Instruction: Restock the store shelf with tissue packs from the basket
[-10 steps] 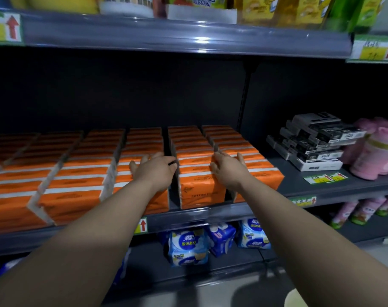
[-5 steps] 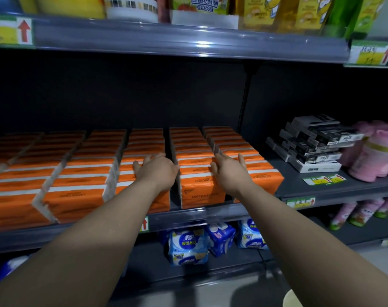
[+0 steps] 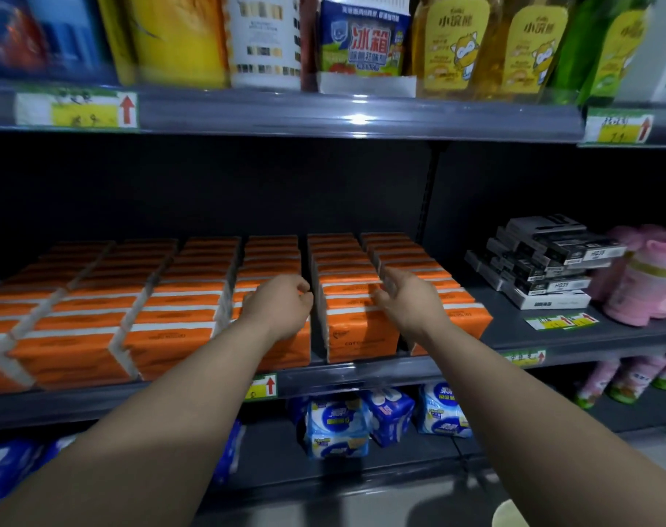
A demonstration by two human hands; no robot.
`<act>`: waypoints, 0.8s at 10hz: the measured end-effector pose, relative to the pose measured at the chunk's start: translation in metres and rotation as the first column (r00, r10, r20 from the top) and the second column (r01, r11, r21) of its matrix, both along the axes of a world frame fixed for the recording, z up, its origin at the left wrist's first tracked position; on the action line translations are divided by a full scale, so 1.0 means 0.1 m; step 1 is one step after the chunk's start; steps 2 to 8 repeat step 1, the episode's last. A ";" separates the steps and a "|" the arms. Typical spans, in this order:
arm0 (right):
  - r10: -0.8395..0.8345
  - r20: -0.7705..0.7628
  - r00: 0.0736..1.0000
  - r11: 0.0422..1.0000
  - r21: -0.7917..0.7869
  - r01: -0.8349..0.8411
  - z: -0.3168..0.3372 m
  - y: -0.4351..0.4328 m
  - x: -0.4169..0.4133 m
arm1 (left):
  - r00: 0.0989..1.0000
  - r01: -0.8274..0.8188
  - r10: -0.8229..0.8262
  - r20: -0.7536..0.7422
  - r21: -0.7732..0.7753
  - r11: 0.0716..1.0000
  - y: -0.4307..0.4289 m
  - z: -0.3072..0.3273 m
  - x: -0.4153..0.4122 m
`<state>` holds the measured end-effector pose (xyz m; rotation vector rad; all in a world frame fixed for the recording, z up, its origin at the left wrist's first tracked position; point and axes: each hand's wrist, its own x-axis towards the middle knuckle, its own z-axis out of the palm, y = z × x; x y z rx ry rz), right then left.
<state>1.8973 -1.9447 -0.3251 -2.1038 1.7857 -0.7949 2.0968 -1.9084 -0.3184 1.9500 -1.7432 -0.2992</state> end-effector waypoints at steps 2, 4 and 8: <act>0.021 -0.027 0.999 0.999 -0.030 -0.022 0.11 0.17 0.10 | 0.996 -0.071 0.072 0.043 -0.031 0.997 0.27 0.10 0.18; 0.021 -0.027 0.999 0.999 -0.030 -0.022 0.11 0.17 0.10 | 0.996 -0.071 0.072 0.043 -0.031 0.997 0.27 0.10 0.18; 0.021 -0.027 0.999 0.999 -0.030 -0.022 0.11 0.17 0.10 | 0.996 -0.071 0.072 0.043 -0.031 0.997 0.27 0.10 0.18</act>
